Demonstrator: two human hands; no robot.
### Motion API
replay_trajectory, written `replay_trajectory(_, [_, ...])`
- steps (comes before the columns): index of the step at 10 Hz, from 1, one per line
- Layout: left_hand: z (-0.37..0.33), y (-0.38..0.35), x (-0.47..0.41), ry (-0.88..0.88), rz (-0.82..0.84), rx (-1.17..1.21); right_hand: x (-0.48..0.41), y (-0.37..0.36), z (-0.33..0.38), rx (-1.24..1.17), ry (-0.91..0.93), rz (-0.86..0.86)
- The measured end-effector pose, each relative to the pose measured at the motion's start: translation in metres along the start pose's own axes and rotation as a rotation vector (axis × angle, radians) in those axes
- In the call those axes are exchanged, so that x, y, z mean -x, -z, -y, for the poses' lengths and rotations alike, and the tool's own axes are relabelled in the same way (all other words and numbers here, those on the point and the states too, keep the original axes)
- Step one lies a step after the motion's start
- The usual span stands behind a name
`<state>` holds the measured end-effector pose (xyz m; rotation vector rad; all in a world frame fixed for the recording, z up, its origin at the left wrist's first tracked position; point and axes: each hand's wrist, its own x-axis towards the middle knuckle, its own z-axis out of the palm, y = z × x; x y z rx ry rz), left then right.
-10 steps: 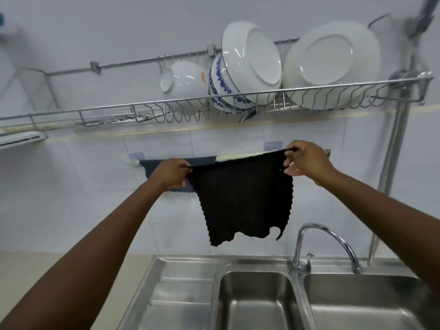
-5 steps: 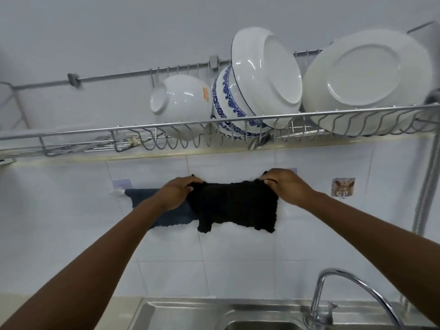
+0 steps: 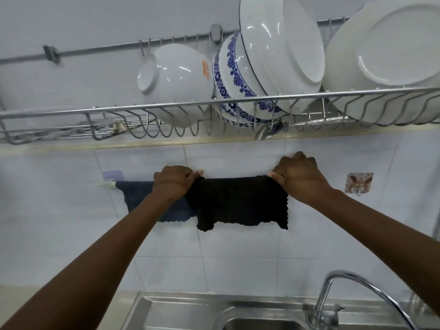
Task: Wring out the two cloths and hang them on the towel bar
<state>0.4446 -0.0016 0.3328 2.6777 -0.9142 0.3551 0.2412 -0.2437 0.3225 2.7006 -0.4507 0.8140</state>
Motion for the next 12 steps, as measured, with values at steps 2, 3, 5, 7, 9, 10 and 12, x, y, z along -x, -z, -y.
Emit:
replay_trajectory(2, [-0.020, -0.007, 0.016, -0.046, -0.202, -0.104, 0.011, 0.002, 0.003, -0.085, 0.019, -0.030])
replay_trajectory(3, [-0.012, -0.016, 0.021, 0.001, -0.265, -0.014, 0.018, 0.006, 0.000, -0.063, -0.016, -0.051])
replay_trajectory(5, [-0.010, -0.024, 0.060, 0.249, -0.430, 0.650, 0.040, 0.003, 0.000, -0.026, -0.049, -0.009])
replay_trajectory(7, [-0.022, -0.018, 0.060, 0.553, -0.104, 1.229, 0.051, 0.011, 0.009, 0.016, -0.034, 0.058])
replay_trajectory(9, [-0.018, -0.008, 0.061, 0.648, -0.235, 1.173, 0.053, 0.023, 0.015, -0.037, -0.069, 0.118])
replay_trajectory(10, [-0.012, -0.016, 0.070, 0.567, -0.271, 0.982, 0.062, 0.019, 0.011, -0.097, -0.100, 0.140])
replay_trajectory(12, [-0.008, -0.037, 0.083, 0.196, -0.416, 0.758, 0.078, 0.035, 0.010, -0.248, -0.135, 0.083])
